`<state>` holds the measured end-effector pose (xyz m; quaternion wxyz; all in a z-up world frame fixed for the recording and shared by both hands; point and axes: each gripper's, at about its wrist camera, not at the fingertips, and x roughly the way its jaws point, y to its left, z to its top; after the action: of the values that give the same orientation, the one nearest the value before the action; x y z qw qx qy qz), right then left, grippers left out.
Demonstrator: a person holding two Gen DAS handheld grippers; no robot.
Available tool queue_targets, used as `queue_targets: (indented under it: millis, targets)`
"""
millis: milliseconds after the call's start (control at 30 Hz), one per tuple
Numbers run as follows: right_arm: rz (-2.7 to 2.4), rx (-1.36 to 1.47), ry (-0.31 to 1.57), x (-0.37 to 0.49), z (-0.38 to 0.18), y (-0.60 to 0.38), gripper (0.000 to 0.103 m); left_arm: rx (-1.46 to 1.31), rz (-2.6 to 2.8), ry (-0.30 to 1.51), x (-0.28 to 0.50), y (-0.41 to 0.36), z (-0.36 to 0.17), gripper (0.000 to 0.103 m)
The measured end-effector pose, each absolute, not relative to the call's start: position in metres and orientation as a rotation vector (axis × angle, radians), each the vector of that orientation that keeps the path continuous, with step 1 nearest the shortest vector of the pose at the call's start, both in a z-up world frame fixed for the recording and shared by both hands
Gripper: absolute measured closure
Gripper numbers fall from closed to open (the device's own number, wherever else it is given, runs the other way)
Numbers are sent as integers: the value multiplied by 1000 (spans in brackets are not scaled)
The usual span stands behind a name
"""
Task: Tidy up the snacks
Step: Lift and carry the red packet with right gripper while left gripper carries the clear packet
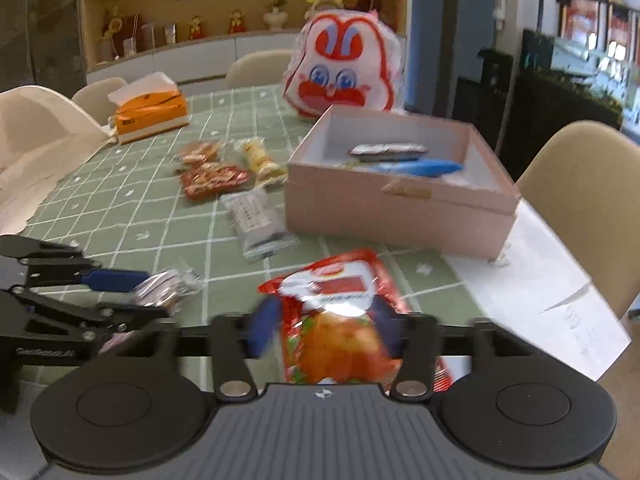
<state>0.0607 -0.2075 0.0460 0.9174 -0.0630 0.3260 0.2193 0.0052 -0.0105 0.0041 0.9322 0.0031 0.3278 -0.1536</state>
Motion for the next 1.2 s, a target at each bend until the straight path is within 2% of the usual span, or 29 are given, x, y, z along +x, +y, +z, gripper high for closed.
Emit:
queue_targets:
  millis: [100, 233, 367, 433, 467, 500, 567, 667, 800, 1033, 1133, 1200]
  targets:
    - [453, -147, 647, 67, 42, -209, 19, 11, -315, 670, 5, -11, 4, 58]
    - [451, -134, 716, 89, 27, -207, 18, 7, -316, 669, 5, -11, 4, 58]
    - [463, -127, 766, 103, 13, -203, 5, 1, -317, 668, 5, -11, 4, 58]
    - [458, -124, 773, 105, 13, -201, 5, 0, -317, 668, 5, -11, 4, 58]
    - [450, -120, 775, 105, 14, -201, 9, -1, -318, 667, 4, -11, 4, 58]
    - [440, -123, 771, 104, 14, -201, 18, -3, -318, 667, 4, -10, 4, 58]
    - [433, -110, 774, 103, 18, -204, 24, -8, -319, 667, 4, -9, 4, 58]
    - [444, -52, 771, 100, 28, -214, 48, -17, -322, 666, 4, -8, 4, 58]
    - [460, 17, 775, 95, 43, -226, 68, -14, -321, 666, 4, -9, 4, 58]
    - [443, 13, 761, 83, 51, -234, 71, -17, -319, 666, 3, -9, 4, 58]
    - [441, -58, 748, 74, 44, -226, 69, -20, -320, 665, 3, -8, 4, 58]
    - [433, -99, 735, 70, 39, -218, 63, -20, -320, 665, 3, -8, 4, 58]
